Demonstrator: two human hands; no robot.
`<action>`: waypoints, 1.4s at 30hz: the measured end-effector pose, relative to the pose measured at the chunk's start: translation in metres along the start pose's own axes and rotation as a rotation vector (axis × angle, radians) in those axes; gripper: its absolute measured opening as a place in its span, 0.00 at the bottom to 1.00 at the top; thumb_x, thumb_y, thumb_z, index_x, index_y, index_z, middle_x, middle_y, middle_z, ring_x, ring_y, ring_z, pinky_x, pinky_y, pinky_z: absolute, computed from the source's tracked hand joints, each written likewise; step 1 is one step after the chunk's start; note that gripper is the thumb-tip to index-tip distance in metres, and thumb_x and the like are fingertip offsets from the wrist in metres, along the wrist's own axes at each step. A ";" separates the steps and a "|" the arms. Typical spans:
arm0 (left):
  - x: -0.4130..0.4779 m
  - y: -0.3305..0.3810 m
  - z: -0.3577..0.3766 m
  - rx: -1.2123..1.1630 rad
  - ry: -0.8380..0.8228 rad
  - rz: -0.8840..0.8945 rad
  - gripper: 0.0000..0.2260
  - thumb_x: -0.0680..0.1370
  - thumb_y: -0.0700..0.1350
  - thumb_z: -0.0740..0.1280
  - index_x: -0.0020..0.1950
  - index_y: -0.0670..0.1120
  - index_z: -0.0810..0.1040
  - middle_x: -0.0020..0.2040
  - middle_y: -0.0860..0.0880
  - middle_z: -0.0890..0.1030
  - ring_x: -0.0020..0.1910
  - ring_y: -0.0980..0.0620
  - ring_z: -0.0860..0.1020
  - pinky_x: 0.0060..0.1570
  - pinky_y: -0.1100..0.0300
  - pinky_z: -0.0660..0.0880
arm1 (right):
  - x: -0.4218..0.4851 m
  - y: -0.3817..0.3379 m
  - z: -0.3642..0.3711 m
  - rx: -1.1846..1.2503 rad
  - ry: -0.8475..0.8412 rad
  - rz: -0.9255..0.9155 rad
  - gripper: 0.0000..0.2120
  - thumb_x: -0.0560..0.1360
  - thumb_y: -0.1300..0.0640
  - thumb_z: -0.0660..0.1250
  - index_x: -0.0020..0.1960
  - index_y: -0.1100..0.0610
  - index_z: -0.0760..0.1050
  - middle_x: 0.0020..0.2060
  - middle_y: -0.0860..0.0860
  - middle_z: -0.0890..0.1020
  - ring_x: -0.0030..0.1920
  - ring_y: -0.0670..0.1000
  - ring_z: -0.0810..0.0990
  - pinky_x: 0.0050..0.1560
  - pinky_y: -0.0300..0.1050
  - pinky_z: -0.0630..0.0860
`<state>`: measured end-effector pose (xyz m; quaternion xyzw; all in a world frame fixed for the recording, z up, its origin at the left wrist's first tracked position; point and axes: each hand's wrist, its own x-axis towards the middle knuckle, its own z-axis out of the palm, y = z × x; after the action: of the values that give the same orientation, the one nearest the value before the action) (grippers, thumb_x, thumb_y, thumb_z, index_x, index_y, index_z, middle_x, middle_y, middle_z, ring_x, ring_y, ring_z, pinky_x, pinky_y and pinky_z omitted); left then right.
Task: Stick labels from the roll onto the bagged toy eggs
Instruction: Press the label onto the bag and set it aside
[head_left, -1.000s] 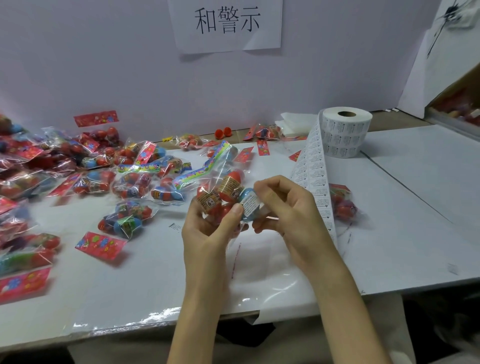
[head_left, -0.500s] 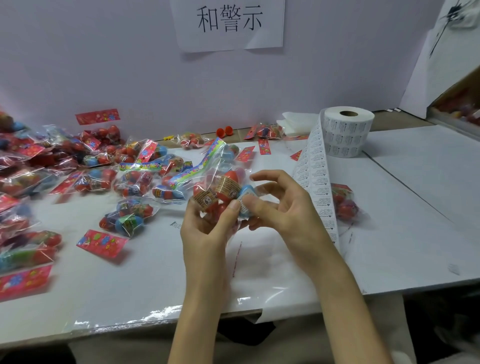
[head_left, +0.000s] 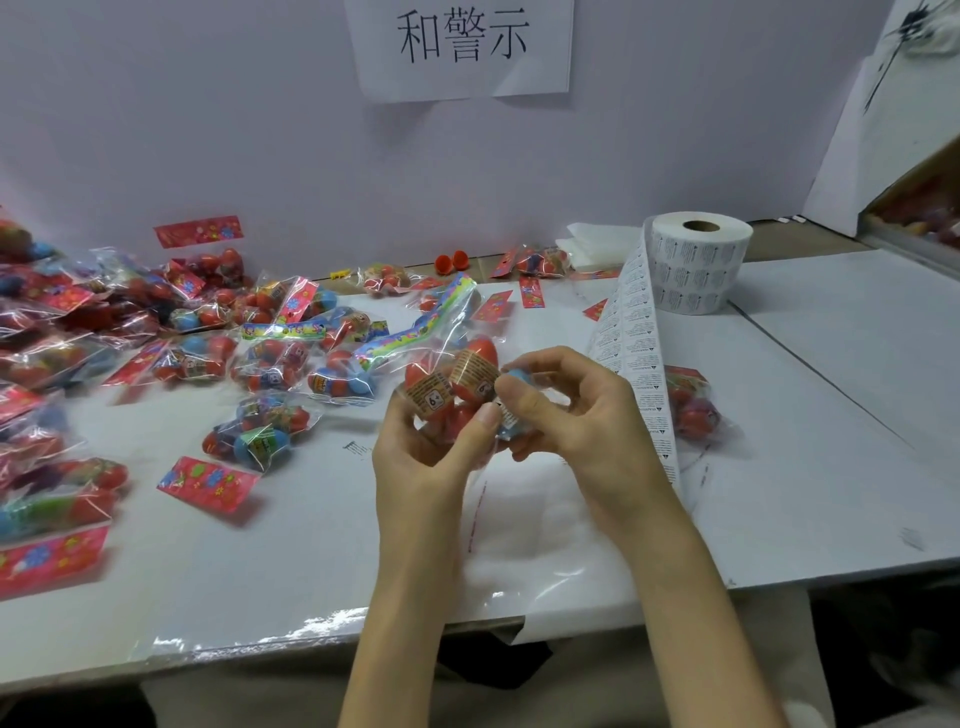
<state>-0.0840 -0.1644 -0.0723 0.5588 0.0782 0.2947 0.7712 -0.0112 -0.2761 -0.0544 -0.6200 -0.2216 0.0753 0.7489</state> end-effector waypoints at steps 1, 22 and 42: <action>0.000 0.000 0.000 0.001 -0.009 -0.003 0.18 0.67 0.53 0.78 0.57 0.55 0.83 0.52 0.45 0.87 0.54 0.44 0.86 0.48 0.61 0.81 | 0.000 0.000 0.000 0.020 -0.003 -0.001 0.13 0.68 0.52 0.75 0.49 0.58 0.82 0.42 0.52 0.83 0.34 0.54 0.83 0.33 0.44 0.79; -0.004 0.002 0.004 0.075 -0.037 0.025 0.21 0.70 0.50 0.80 0.62 0.53 0.81 0.54 0.46 0.87 0.54 0.45 0.86 0.55 0.48 0.83 | -0.001 -0.002 -0.005 0.009 -0.020 -0.030 0.07 0.71 0.53 0.75 0.45 0.55 0.82 0.37 0.47 0.84 0.34 0.51 0.84 0.34 0.44 0.80; -0.001 -0.002 -0.001 -0.038 -0.101 -0.049 0.24 0.69 0.45 0.78 0.65 0.49 0.80 0.56 0.45 0.86 0.58 0.45 0.84 0.57 0.52 0.82 | -0.002 -0.006 -0.009 -0.058 -0.037 -0.028 0.08 0.72 0.52 0.75 0.48 0.54 0.82 0.42 0.50 0.84 0.38 0.53 0.86 0.35 0.47 0.81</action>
<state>-0.0847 -0.1641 -0.0749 0.5560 0.0472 0.2486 0.7917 -0.0105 -0.2862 -0.0504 -0.6368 -0.2460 0.0696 0.7274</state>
